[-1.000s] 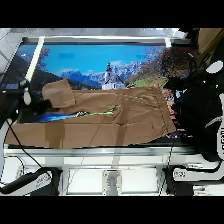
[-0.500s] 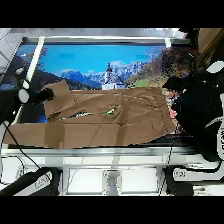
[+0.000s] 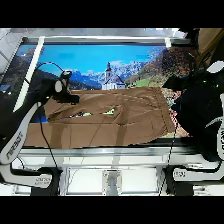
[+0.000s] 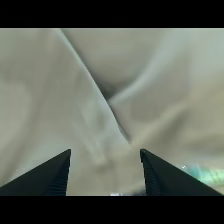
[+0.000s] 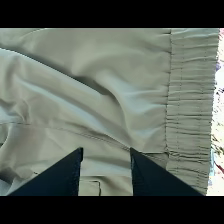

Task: Fold the clothes and pants, and hang the long-sleeved shirts on hangers.

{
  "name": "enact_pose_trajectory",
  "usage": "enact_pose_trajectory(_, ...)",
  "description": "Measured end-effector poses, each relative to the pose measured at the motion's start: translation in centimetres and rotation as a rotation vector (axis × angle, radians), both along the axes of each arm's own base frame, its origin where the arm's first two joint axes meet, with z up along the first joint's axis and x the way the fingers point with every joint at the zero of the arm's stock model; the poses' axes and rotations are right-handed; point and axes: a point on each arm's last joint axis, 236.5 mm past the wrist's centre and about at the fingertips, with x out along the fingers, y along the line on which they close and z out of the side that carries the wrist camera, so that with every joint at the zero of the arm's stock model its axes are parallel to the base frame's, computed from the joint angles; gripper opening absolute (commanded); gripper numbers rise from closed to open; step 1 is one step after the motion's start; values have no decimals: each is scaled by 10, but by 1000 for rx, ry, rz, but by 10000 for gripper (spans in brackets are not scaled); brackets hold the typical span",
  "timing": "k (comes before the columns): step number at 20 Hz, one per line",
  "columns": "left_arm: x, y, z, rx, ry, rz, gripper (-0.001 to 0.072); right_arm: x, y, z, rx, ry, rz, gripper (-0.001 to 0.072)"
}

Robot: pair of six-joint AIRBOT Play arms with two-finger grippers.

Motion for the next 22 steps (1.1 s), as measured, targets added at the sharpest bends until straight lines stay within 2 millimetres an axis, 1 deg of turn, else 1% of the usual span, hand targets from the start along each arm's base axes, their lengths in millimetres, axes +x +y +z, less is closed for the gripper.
enact_pose_trajectory(3,21,9,-9,57,-17,50,503,0,0,0,0,0,0,332)
enact_pose_trajectory(5,31,12,-15,80,-20,67,503,0,0,0,0,0,1,332)
enact_pose_trajectory(7,36,13,-23,94,-12,76,501,0,0,0,0,0,1,332)
enact_pose_trajectory(9,36,14,-31,108,6,81,462,0,0,0,-1,-1,2,332)
enact_pose_trajectory(10,36,14,-34,113,10,83,460,0,0,0,-1,-1,2,332)
enact_pose_trajectory(11,35,15,-36,118,21,85,374,0,0,0,-1,-2,3,332)
enact_pose_trajectory(12,34,16,-38,120,27,91,204,0,0,0,-2,-2,4,332)
enact_pose_trajectory(13,34,18,-38,124,32,94,54,0,0,0,-2,-3,5,332)
enact_pose_trajectory(14,31,21,-39,130,45,101,7,0,0,0,-3,-4,6,332)
enact_pose_trajectory(16,29,28,-38,136,56,116,8,0,0,0,-4,-4,7,332)
enact_pose_trajectory(18,28,38,-29,144,51,133,8,0,0,0,-6,-4,8,333)
enact_pose_trajectory(20,32,52,-12,158,20,151,8,1,-3,-1,-18,-8,6,333)
enact_pose_trajectory(22,35,72,11,179,-28,179,8,4,-13,-6,-63,-16,-6,334)
